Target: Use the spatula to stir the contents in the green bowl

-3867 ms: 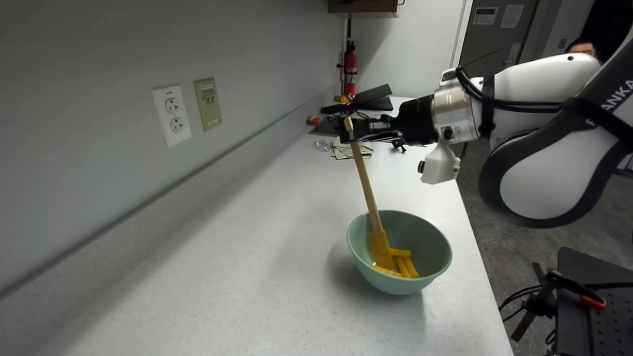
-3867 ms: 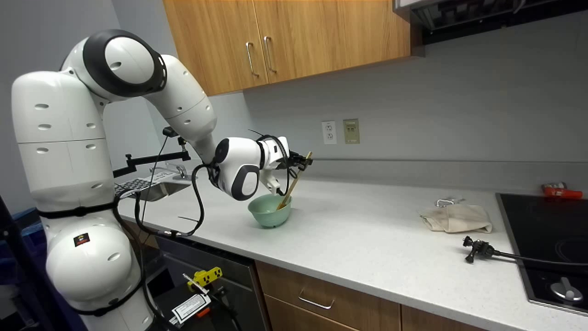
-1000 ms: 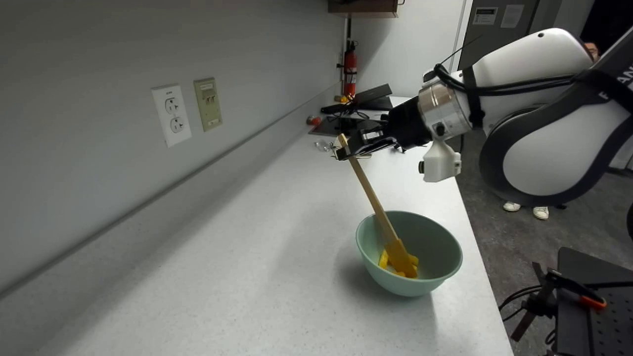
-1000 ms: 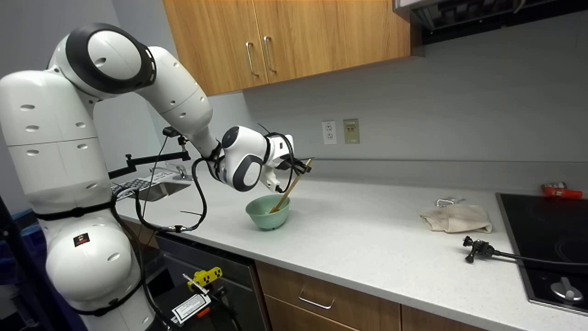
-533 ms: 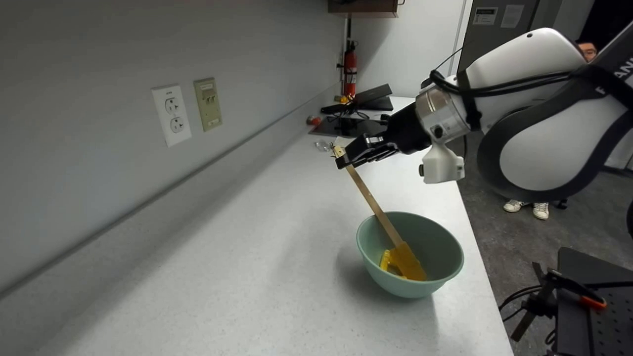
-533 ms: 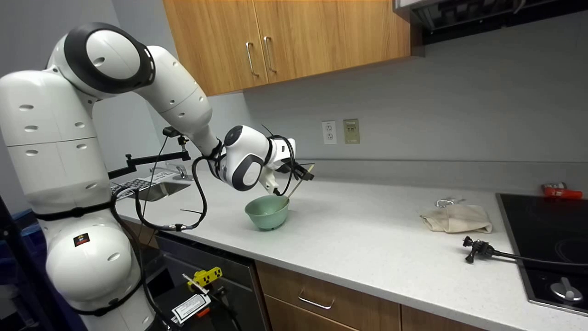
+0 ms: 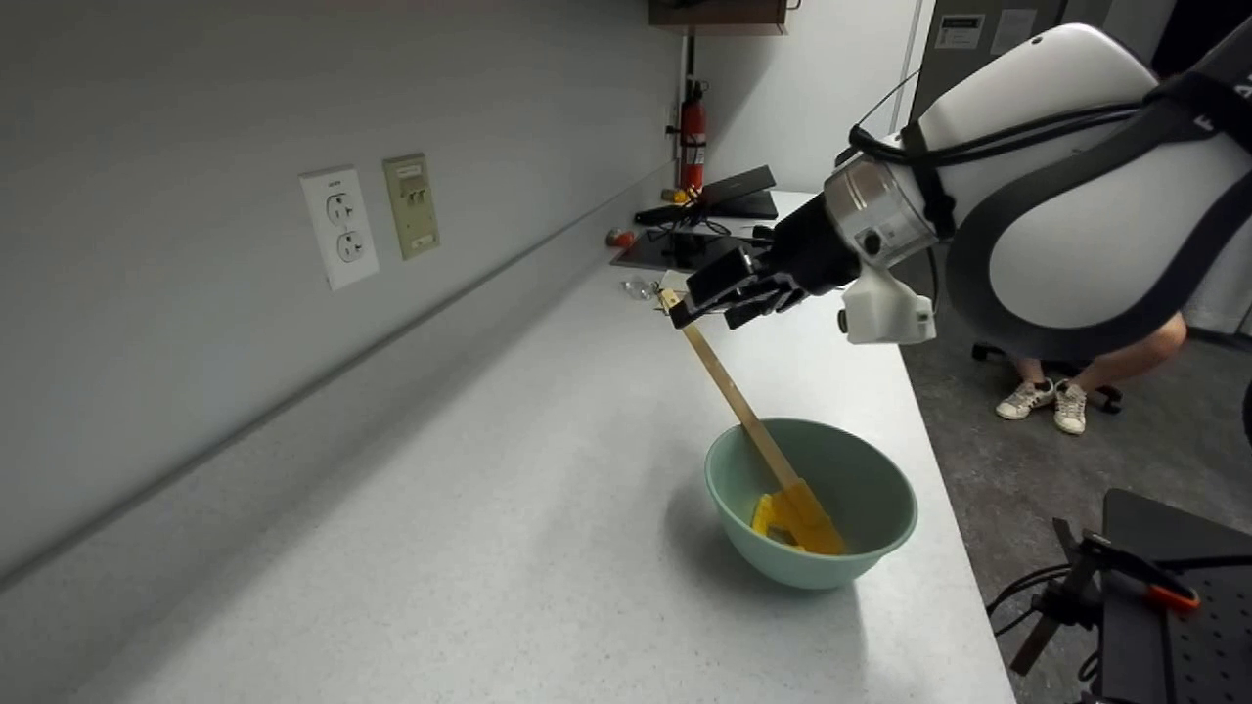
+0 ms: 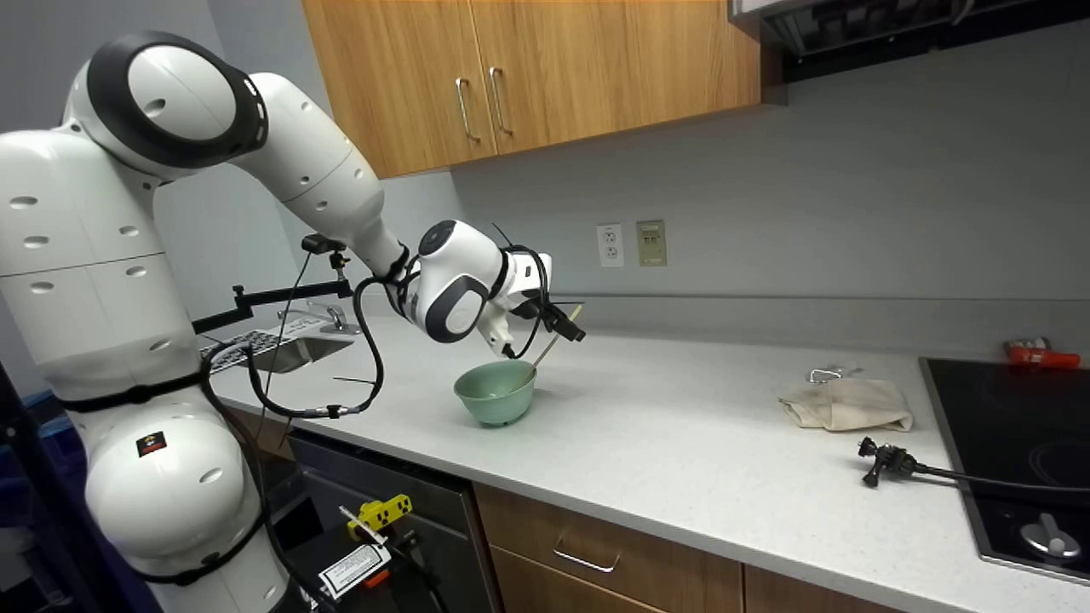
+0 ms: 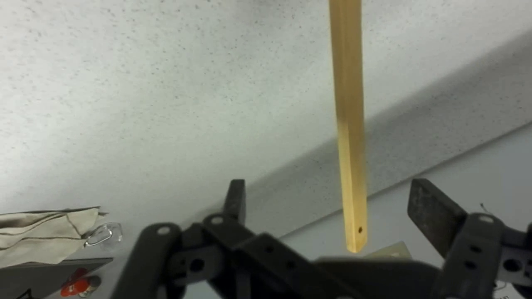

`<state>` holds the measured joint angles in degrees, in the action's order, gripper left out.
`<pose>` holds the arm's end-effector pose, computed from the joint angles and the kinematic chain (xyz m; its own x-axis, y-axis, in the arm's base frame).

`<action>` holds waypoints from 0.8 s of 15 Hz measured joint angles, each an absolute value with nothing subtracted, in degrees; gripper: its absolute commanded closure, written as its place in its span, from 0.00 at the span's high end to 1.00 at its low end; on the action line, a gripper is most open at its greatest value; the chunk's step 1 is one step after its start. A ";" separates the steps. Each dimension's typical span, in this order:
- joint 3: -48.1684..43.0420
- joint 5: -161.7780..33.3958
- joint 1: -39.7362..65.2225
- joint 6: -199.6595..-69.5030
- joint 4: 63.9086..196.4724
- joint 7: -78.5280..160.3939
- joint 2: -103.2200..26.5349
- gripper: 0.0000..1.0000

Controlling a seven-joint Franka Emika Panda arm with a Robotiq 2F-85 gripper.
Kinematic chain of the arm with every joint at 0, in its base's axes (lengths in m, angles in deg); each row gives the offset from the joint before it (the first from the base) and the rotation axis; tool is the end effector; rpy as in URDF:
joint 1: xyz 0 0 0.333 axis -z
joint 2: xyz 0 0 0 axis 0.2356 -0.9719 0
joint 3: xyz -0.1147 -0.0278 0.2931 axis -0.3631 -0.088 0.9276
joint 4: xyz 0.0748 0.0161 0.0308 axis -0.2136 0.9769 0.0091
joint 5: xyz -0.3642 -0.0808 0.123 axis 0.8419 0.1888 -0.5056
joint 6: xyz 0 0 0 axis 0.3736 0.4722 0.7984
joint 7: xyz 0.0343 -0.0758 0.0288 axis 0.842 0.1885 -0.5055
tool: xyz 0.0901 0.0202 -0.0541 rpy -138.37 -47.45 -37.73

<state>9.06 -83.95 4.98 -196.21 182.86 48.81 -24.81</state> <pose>0.4948 0.1101 0.3540 0.6763 -0.3050 0.6706 -0.1160 -0.9430 -0.3119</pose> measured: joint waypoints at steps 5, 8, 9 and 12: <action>6.76 -85.80 6.06 -182.84 182.91 46.43 -20.60 1.00; 6.55 -79.03 8.26 -172.95 182.69 51.44 -18.26 1.00; 6.82 -76.98 8.44 -169.47 182.33 53.66 -17.20 1.00; 8.92 -75.58 8.02 -160.52 180.42 57.04 -13.46 1.00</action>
